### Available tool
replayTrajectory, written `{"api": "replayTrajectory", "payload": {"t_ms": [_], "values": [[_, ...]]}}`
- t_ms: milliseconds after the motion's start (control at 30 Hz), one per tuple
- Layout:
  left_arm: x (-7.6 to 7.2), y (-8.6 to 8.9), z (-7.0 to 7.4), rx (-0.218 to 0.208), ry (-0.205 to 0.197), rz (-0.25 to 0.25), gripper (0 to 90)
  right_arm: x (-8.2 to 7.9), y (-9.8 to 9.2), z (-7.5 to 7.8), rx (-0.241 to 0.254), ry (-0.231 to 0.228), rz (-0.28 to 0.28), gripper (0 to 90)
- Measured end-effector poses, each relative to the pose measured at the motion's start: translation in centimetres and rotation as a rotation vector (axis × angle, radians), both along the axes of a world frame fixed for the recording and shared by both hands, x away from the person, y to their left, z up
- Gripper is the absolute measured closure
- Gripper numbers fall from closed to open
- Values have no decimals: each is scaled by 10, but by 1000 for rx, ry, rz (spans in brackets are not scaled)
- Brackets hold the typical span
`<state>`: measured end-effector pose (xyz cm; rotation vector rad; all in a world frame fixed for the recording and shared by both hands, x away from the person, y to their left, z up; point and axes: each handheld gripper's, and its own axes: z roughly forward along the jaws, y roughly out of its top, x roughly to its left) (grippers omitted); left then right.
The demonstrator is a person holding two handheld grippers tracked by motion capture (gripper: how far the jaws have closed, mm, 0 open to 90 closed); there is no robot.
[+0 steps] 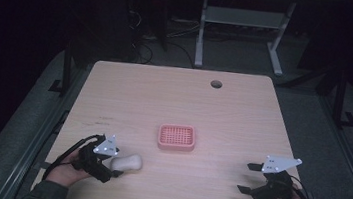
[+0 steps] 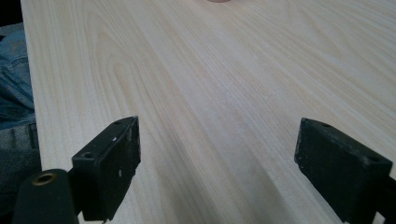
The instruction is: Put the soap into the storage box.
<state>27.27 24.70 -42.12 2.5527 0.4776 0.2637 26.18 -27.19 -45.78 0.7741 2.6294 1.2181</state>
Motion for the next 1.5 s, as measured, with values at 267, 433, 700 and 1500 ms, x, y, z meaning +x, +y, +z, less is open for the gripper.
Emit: {"api": "replayTrajectory", "payload": {"t_ms": [267, 433, 700, 1500], "values": [[4, -3, -1, -6, 9, -5, 240, 0, 1, 0, -2, 4, 1, 141], [7, -6, -2, -3, 14, -16, 243, 0, 1, 0, 0, 3, 0, 141], [13, -7, -4, 0, 23, -27, 258, 0, 1, 0, 0, 3, 0, 141], [21, -19, -10, 27, 58, -66, 317, 0, 1, 0, 0, -2, 4, 141]]}}
